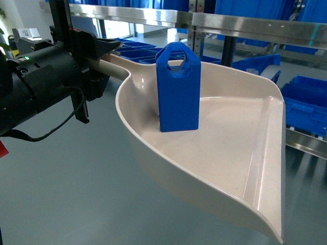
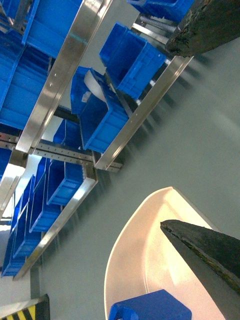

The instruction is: Place part in tray to right shelf

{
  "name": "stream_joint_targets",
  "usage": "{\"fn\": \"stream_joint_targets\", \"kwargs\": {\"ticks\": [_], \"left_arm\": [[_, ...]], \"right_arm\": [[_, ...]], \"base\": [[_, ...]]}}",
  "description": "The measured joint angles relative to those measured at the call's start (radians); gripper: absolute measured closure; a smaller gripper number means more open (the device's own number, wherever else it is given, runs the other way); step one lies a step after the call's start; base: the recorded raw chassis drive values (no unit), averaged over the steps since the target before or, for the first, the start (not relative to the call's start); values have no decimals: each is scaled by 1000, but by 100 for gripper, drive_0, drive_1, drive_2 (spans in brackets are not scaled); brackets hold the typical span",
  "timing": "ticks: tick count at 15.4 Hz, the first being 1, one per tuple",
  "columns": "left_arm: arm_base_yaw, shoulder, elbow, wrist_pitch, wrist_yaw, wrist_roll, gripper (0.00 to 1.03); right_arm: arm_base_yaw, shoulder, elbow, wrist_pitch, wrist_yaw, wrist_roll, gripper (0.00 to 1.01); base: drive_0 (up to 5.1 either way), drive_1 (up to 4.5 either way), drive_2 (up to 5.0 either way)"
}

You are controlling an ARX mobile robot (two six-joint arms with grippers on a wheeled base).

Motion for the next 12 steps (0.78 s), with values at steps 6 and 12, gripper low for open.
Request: {"fn": "stream_joint_targets", "kwargs": {"ticks": [6,12], "left_arm": [[0,0,0,0,0,0,91],[0,0,0,0,0,0,91]], "right_arm": [[0,0,0,0,0,0,3],[0,0,0,0,0,0,3]], "base": [[-157,-157,-157],[-174,-174,-174]]}}
